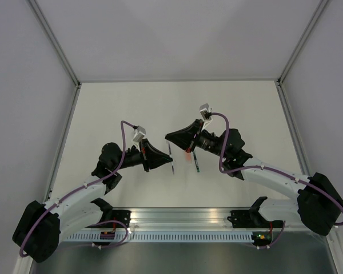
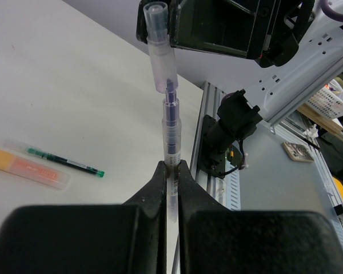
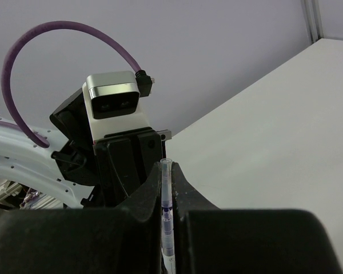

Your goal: Insert the pens into the pen caps

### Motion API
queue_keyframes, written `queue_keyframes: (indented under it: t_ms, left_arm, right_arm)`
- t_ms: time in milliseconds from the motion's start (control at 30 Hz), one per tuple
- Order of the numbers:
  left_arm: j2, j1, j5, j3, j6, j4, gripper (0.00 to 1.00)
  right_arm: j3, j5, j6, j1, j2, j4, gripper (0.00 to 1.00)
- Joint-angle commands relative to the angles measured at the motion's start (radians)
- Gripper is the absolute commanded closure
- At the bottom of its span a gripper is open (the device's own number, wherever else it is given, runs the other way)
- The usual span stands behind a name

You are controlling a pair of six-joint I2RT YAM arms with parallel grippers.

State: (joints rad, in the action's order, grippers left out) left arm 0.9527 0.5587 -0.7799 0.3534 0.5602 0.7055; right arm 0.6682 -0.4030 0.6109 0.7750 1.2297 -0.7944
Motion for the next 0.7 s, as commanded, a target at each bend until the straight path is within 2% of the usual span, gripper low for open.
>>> queue_keyframes:
  t_ms: [0,433,667]
  left_arm:
    - [-0.009,0.001,-0.01,0.01,0.004,0.041,0.98]
    - [-0.008,0.003,-0.001,0.01,0.006,0.035,0.98]
    - [-0.012,0.003,0.007,0.001,0.015,0.052,0.98]
  right_arm:
    - [0.03,-0.002,-0.026,0.006,-0.009,-0.011,1.0]
    - [0.027,-0.003,-0.03,0.004,-0.036,0.011,1.0]
    - [-0.027,-0.014,-0.02,0.004,-0.053,-0.038,1.0]
